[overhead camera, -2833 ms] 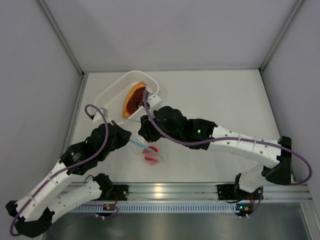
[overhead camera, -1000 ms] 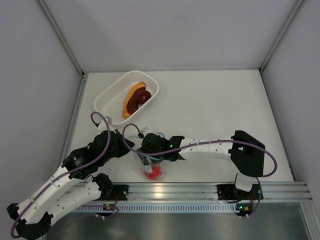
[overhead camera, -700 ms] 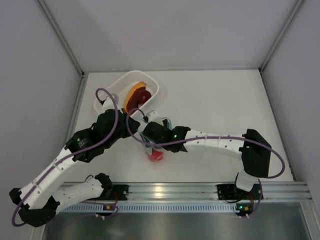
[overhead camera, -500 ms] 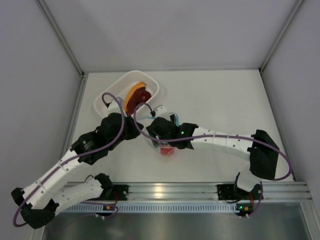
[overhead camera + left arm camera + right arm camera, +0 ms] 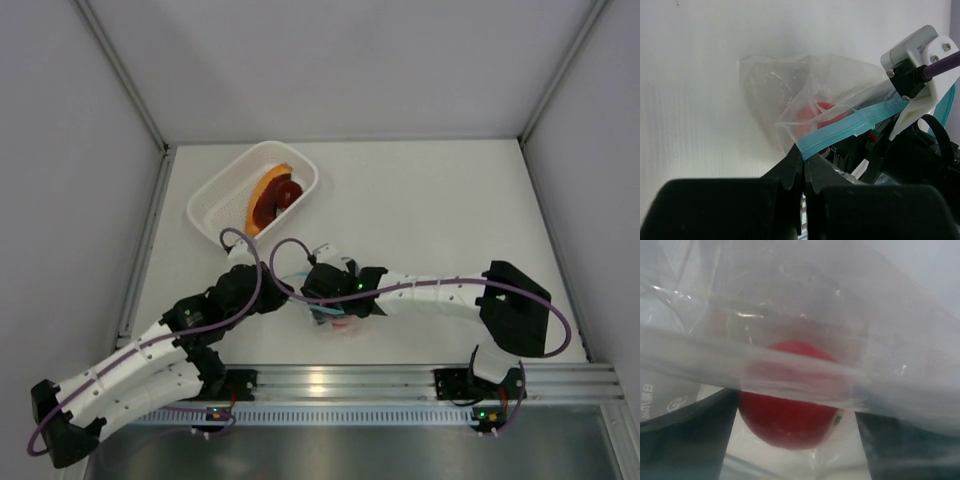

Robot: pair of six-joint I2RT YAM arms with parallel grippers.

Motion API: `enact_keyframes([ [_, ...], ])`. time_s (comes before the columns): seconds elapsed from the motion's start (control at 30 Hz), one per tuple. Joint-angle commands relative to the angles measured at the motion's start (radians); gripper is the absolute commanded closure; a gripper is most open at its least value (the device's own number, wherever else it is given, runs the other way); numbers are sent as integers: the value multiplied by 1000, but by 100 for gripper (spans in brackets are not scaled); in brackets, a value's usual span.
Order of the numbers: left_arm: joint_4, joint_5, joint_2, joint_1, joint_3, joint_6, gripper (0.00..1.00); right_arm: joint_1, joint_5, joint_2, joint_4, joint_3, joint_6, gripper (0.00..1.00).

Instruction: Open the zip-top bag and remove the fake food

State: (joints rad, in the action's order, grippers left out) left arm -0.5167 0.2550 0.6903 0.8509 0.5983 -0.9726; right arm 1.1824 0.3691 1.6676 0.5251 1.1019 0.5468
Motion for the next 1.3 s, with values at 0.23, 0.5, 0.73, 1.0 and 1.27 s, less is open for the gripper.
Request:
enact_keyframes([
  [0.23,60,182,147,125,17,-58,100,29,-41,-57,35,-103,62,1],
  [0.5,57,182,158,135,31,-49,100,29,-22,-83,-4,-100,51,23],
  [0.73,55,129,140,137,98,43,100,33,1,-150,38,-1,-1,30],
  [1.0,49,37,130,137,231,242,100,57,-18,-164,70,159,-112,34],
  [1.27,-137,127,163,137,377,380,100,89,2,-187,133,296,-215,38],
])
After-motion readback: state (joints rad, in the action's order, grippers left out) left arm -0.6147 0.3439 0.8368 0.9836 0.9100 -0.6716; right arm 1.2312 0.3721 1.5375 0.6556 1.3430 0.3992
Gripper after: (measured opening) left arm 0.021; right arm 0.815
